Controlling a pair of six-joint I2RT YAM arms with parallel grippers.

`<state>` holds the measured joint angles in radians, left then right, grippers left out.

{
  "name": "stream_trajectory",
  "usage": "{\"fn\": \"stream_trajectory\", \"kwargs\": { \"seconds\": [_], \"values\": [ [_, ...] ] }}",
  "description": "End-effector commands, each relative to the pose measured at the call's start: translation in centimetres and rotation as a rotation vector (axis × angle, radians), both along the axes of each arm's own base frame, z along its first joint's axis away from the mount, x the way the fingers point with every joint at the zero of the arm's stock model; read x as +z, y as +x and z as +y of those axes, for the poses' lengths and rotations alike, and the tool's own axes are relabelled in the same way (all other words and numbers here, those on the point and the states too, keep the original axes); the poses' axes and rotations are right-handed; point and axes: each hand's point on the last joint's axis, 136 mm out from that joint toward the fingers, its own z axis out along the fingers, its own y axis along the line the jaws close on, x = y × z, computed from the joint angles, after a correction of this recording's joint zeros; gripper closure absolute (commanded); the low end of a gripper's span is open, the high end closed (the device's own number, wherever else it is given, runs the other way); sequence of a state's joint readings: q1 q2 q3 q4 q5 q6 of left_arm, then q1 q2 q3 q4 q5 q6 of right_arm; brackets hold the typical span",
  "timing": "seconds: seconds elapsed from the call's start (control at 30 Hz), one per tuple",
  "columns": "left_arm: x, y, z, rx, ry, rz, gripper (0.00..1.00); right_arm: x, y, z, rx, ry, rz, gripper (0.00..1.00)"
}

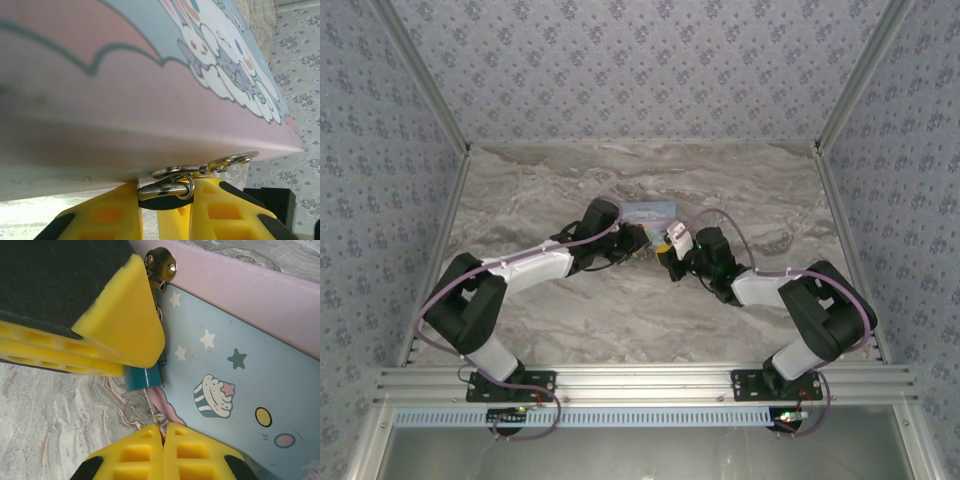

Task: Unlock a padlock with a key

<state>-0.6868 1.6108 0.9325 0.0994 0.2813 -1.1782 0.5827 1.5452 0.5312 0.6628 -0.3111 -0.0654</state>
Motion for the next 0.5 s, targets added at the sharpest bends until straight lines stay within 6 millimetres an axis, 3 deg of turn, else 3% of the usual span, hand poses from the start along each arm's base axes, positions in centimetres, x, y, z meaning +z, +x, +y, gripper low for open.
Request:
{"fn": "stream_trajectory", "kwargs": {
  "seconds": [0.0,0.47],
  "values": [
    [1.5,-1.7,-1.6,-0.114,-0.056,-0.015,0.78,3.7,-0.1,1.3,0.024,0.121,-0.051,1.0],
    [0.8,-1.8,-1.4,-0.143,-0.044,-0.017,0.78,4.5,0.5,-0.1,0.005,0.21,0.023,1.0]
  ]
}}
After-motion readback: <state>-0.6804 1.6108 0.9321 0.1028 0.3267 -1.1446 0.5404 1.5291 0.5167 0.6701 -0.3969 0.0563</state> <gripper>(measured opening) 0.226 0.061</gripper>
